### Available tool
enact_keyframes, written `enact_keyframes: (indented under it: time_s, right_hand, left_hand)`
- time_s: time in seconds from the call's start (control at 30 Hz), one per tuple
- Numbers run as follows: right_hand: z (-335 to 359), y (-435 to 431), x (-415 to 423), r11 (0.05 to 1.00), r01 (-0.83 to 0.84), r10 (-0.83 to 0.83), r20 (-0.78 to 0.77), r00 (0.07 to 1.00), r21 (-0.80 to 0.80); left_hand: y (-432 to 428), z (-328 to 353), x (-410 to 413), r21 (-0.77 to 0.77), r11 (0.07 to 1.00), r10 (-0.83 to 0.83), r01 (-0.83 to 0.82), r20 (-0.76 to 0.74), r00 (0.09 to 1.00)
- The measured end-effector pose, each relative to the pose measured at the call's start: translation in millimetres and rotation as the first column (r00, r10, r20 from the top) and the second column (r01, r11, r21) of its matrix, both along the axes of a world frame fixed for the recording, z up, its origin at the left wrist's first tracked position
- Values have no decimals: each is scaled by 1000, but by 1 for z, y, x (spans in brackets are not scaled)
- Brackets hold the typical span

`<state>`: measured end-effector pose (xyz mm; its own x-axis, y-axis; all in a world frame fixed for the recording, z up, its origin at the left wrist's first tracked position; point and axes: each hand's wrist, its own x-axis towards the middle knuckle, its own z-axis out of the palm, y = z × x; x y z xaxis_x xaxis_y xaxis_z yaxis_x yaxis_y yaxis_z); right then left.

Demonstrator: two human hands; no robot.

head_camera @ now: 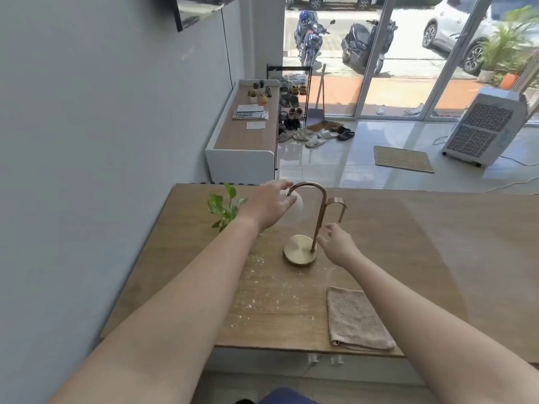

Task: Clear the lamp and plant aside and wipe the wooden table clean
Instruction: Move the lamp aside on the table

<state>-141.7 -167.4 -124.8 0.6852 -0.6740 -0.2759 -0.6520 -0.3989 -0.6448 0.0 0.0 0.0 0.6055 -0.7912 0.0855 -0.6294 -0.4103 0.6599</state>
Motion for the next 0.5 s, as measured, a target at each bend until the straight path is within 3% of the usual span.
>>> enact_keyframes:
  time_s: [0.3,0.5]
  right_hand:
    - [-30,-12,20,994,15,-17,13,1000,104]
    - [-54,-12,25,997,27,-31,54,998,71]
  left_hand:
    - [-20,-2,7,-62,998,4,3,107,994]
    - [-34,0,18,-76,997,17,-9,105,994]
